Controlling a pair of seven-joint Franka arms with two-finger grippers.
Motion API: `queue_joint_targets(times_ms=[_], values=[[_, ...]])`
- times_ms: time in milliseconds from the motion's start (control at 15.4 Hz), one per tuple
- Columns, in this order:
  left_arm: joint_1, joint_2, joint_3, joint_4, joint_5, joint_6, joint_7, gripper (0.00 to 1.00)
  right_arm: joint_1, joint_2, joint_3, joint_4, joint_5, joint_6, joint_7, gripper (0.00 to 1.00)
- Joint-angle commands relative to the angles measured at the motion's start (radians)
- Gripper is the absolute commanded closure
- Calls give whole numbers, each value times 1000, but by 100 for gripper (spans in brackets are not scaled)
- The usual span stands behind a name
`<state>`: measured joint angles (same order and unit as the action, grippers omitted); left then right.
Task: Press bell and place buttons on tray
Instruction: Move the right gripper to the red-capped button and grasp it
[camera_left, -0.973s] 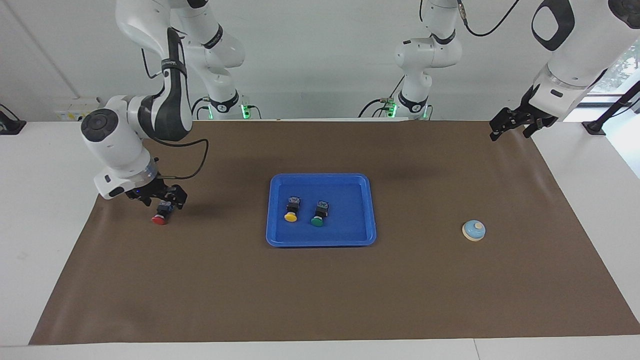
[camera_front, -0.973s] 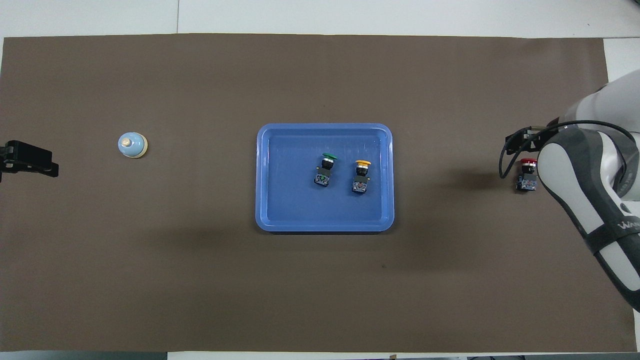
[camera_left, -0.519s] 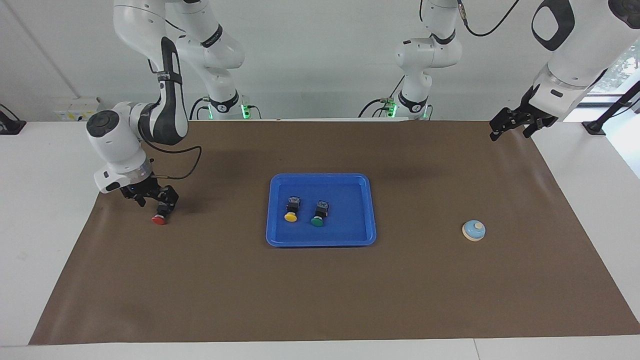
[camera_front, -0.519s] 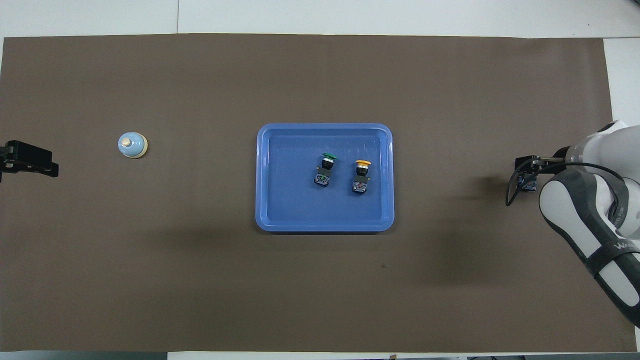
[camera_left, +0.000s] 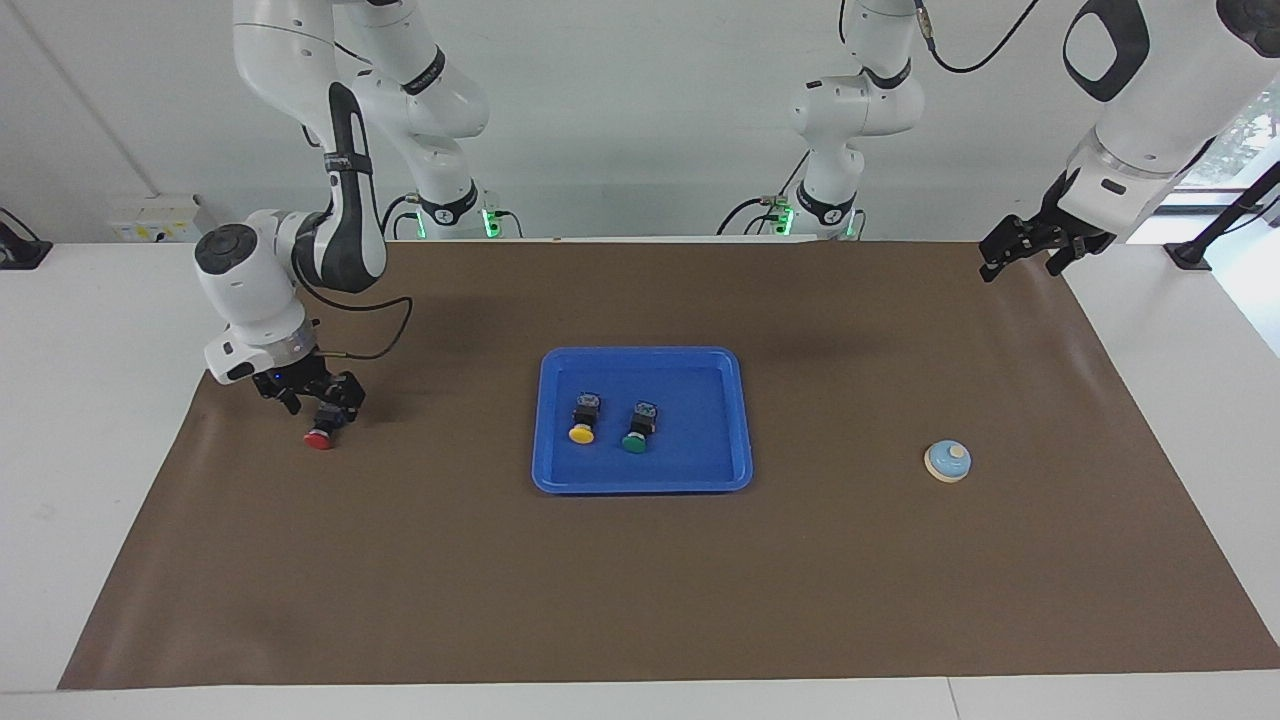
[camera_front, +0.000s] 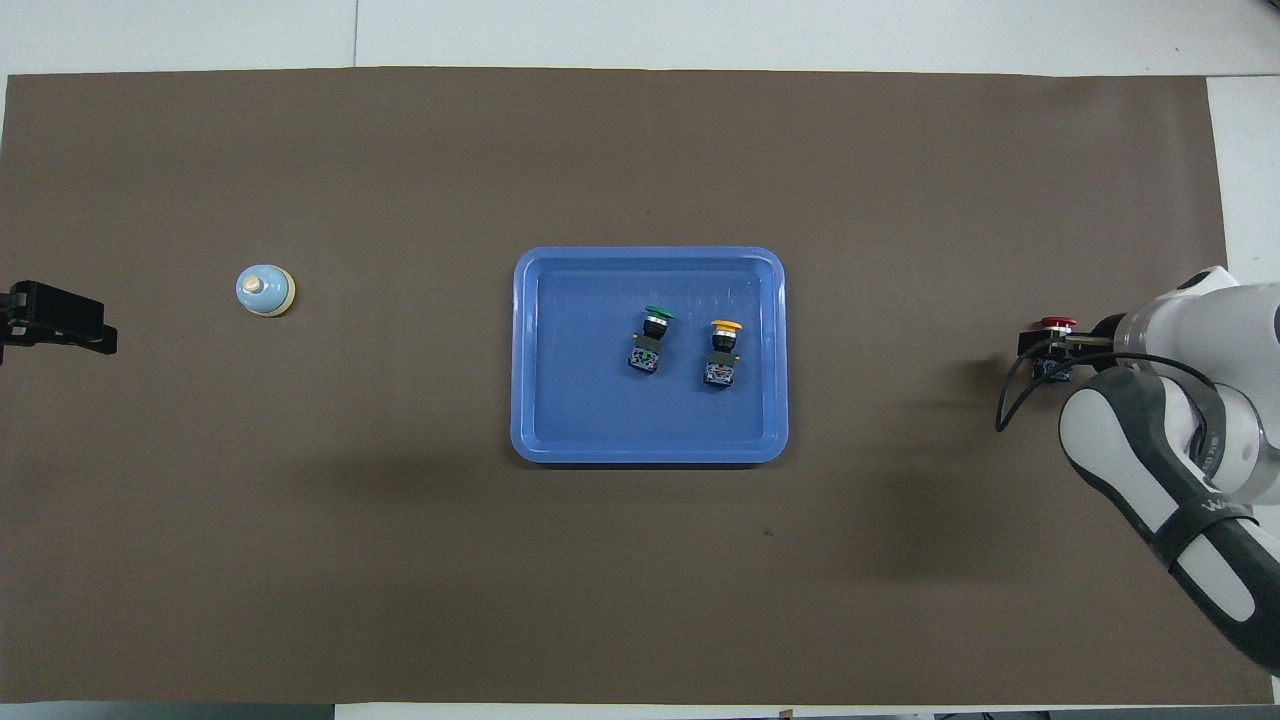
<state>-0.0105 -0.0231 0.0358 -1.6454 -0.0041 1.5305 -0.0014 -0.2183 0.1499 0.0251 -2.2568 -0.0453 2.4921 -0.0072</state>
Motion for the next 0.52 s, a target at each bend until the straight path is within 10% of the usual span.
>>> queue_joint_targets(times_ms=[0, 454], values=[[0, -20, 1, -14, 15, -4, 1, 0, -18, -7, 12, -24, -8, 50, -10, 0], [0, -20, 1, -14, 15, -4, 3, 0, -19, 13, 12, -21, -7, 63, 3, 3]])
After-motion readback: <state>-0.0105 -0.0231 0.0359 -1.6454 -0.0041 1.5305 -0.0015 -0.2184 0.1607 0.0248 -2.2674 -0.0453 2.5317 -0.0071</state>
